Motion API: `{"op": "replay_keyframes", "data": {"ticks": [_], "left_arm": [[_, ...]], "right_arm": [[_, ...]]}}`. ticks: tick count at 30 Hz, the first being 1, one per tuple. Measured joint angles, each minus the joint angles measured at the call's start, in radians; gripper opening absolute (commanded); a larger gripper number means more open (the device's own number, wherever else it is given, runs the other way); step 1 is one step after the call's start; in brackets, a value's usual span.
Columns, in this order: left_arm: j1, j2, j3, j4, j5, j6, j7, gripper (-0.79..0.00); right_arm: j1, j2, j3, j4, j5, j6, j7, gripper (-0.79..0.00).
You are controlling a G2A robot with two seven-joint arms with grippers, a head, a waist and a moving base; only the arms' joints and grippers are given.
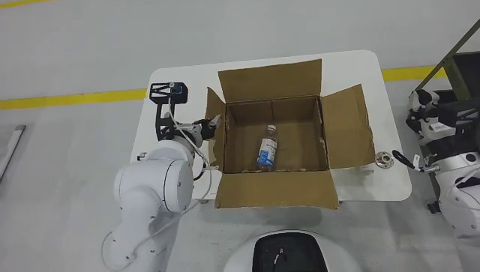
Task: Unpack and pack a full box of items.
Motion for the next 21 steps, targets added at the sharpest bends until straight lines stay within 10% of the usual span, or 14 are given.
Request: {"op": "replay_keyframes", "data": {"ticks": [11,21], "left_arm": [[0.043,0.004,-0.128,0.041,-0.025,-0.001,-0.012,0.000],[0.043,0.004,-0.128,0.041,-0.023,-0.001,-0.012,0.000]], "right_arm": [[-0.006,0.004,0.003,0.008,-0.052,0.008,0.035,-0.785],[0.027,0.027,-0.056,-0.005,-0.446,-0.070,0.449,-0.785]]}}
